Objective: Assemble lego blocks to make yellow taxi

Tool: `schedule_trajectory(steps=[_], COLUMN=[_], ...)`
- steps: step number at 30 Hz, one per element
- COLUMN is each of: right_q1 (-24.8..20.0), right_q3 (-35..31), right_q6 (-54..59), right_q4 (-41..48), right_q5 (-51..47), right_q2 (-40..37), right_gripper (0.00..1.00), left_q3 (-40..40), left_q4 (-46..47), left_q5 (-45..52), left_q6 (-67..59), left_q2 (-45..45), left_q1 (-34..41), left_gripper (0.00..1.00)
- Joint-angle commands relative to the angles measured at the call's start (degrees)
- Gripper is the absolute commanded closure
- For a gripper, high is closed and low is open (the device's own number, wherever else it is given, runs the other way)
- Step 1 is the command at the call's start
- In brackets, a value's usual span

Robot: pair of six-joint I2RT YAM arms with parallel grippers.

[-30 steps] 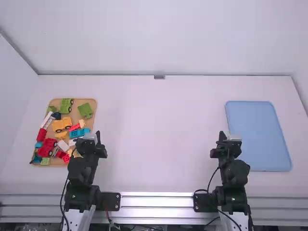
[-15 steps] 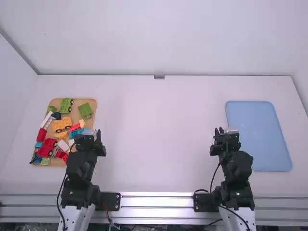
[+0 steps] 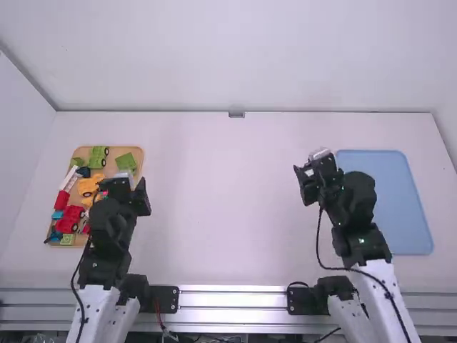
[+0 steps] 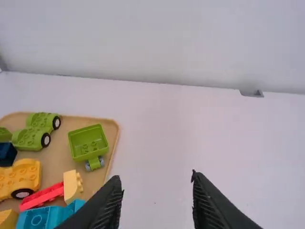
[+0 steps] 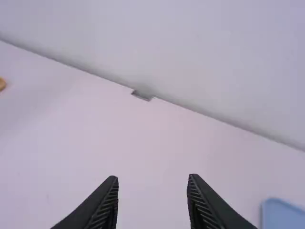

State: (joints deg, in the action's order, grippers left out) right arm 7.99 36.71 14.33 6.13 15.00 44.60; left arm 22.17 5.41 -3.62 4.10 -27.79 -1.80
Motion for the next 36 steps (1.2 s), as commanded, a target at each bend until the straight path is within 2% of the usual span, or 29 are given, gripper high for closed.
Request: schedule_trajectory(steps=[1,3,14,19,21,27,32,36], right_q1=[1.34,2.92,10.33,12.19,12.52,14.87,18.56,19.91], right_q3=[5.89,11.28,29.62,36.84,40.45,44.58,49.19,51.31], right_q6=[4.30,6.81,16.93,22.76,27.34,27.12,25.91,26.90], right_q4=[0.59,1.58,5.47,9.86,12.15,8.30,4.52,4.51], right_q5=[3.90,6.78,19.26,30.82,38.22,43.29,46.68,45.53], right_q2=[5.00,11.42,34.46,43.24,48.34,55.93,62.26,64.85], right_gripper=[0.56,0.50,0.30,0.22,0.17,0.11,0.05,0.03], left_q3=[4.01,7.37,19.46,24.08,26.81,31.39,38.56,44.03], left_q4=[0.37,1.07,3.76,4.85,5.41,7.28,15.79,22.39], left_q5=[-1.40,-2.07,-4.51,-5.43,-5.97,-6.61,-7.27,-7.60], left_q6=[2.20,3.70,7.50,10.17,11.04,11.75,12.93,13.47], left_q2=[-3.25,-7.27,-21.74,-27.30,-30.54,-35.39,-40.27,-43.53], left_q1=[-0.76,-1.35,-7.28,-10.67,-13.03,-17.06,-20.84,-23.97], left_gripper=[0.56,0.51,0.30,0.22,0.18,0.11,0.05,0.02])
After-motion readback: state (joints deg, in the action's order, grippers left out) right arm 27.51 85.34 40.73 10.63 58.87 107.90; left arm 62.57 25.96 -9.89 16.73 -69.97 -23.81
